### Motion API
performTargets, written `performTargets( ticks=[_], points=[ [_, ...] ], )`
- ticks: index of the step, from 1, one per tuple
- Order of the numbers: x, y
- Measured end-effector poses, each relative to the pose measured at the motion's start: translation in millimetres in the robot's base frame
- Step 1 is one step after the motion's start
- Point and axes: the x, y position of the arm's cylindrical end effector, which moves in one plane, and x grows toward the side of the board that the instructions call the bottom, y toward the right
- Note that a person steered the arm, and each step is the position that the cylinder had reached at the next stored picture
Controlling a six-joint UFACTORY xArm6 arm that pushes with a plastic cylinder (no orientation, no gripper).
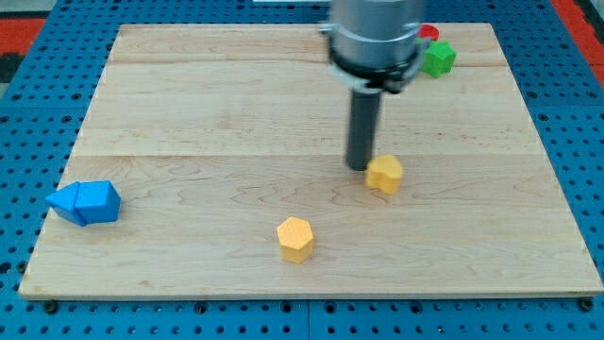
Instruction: Push the yellow heart closer to the green circle and red star
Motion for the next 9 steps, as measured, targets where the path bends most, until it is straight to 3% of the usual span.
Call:
performTargets(
  ticks=[2, 5, 6, 7, 8, 9],
  points=[
    [57, -12],
    [-62, 127],
    [-97, 72],
    [-73, 119],
    [-44, 123],
    [-49, 42]
  ],
)
